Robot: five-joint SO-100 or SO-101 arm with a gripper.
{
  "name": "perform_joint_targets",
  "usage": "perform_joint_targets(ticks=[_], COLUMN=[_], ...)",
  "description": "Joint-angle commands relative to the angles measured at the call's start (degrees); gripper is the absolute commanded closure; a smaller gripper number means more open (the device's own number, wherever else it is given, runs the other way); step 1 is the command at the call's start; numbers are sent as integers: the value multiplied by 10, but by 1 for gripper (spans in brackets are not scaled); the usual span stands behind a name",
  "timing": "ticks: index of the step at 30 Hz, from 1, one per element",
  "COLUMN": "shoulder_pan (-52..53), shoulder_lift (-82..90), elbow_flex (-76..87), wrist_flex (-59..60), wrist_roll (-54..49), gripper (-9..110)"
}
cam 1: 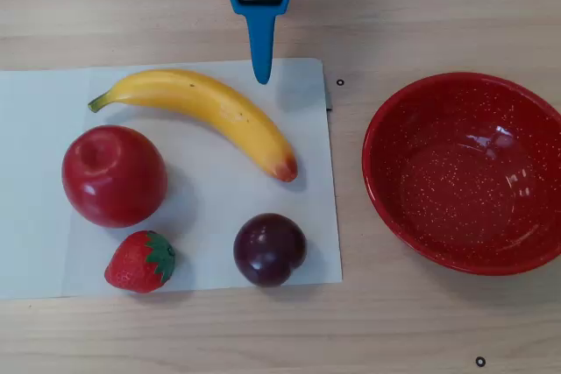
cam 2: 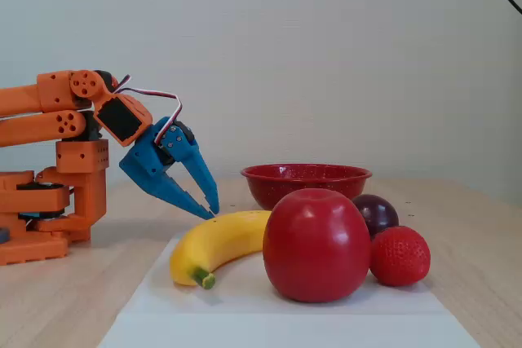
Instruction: Grasp the banana and put it in the red bowl
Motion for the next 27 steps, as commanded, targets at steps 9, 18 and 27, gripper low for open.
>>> perform_joint_targets(ticks=[9,18,27], shoulder_pan=[-17,-16,-11], shoulder_lift=[6,6,6], elbow_flex=[9,9,9], wrist_flex=[0,0,2], wrist_roll=[-21,-19,-19], gripper=[101,101,101])
